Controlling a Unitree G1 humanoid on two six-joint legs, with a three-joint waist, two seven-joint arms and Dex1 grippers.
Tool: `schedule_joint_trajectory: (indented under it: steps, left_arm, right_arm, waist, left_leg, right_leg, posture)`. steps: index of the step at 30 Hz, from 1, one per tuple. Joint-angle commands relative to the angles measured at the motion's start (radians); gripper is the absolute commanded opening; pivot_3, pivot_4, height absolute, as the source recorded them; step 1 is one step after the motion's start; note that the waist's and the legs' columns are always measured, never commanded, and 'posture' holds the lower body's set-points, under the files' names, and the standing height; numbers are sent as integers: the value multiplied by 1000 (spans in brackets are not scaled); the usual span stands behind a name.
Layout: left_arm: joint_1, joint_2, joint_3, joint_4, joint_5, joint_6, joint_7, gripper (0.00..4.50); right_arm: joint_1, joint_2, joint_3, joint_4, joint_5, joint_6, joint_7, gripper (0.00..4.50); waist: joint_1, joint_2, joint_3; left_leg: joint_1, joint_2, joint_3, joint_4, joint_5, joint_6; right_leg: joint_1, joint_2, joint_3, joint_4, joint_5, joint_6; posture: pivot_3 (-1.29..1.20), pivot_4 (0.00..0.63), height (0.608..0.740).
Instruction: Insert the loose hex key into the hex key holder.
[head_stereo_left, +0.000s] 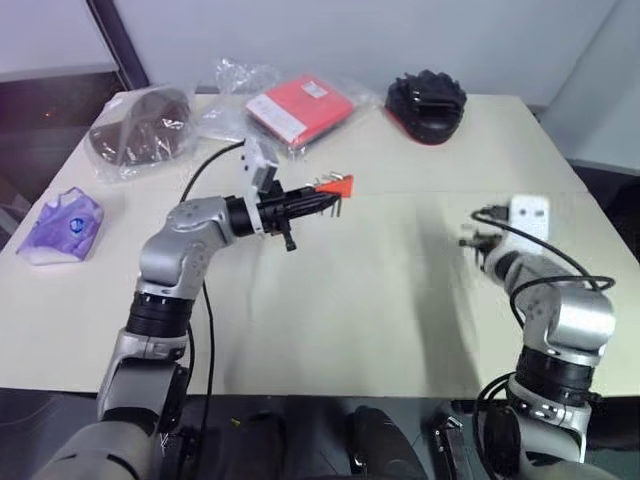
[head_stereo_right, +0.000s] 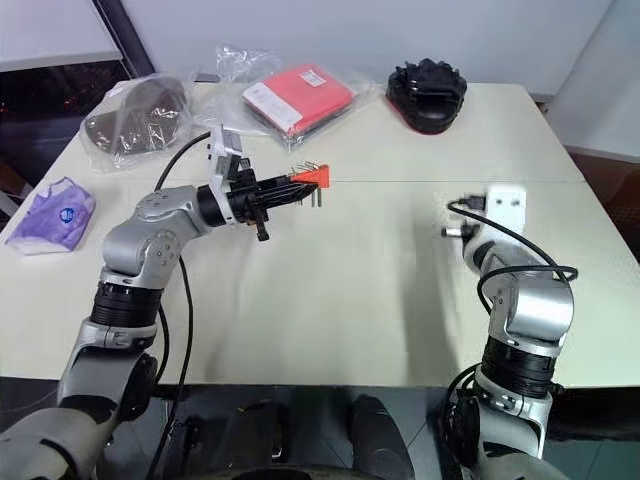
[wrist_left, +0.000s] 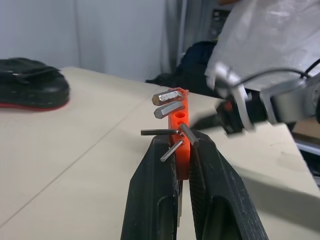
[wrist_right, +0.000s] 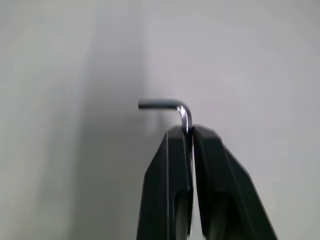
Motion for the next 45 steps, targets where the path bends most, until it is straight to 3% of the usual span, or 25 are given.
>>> schedule_joint_trajectory:
  steps: [1, 7, 14, 22, 45]
  left_arm:
    - [-56, -16, -9, -1, 0, -32, -16, 0]
    - [-105, -29, -18, 72, 24, -59, -28, 0]
    - [-138, -32, -11, 116, 43, -78, -30, 0]
    - [-176, -37, -1, 175, 57, -113, -30, 0]
    - [-196, -52, 2, 231, 79, -143, -37, 0]
  right_arm:
    - [-78, 40, 29, -55, 56, -349, 25, 49]
    - [-152, 157, 186, 69, 58, -814, 51, 49]
    - [-173, 290, 305, 206, 75, -1048, 43, 49]
    - [-106, 306, 375, 182, 101, -1053, 59, 49]
    - [-70, 269, 409, 134, 110, -1015, 47, 49]
  waist:
    - [-5, 0, 0]
    - [-7, 0, 0]
    - [-3, 0, 0]
    - [-4, 0, 0]
    - [-4, 0, 0]
  left_leg:
    - [0, 0, 0, 0, 0, 0]
    - [0, 1, 0, -1, 0, 0]
    - [0, 1, -2, -1, 0, -1]
    - [0, 1, -2, -1, 1, -1]
    - [0, 1, -2, -1, 1, -1]
  right_leg:
    - [0, 0, 0, 0, 0, 0]
    - [0, 0, 0, 0, 0, 0]
    - [0, -1, 0, 0, 0, 0]
    - [-1, -1, 0, 0, 0, 0]
    - [-1, -1, 0, 0, 0, 0]
  posture:
    - [0, 150, 740]
    - [0, 150, 740]
    - [0, 150, 740]
    - [0, 150, 740]
    - [0, 150, 740]
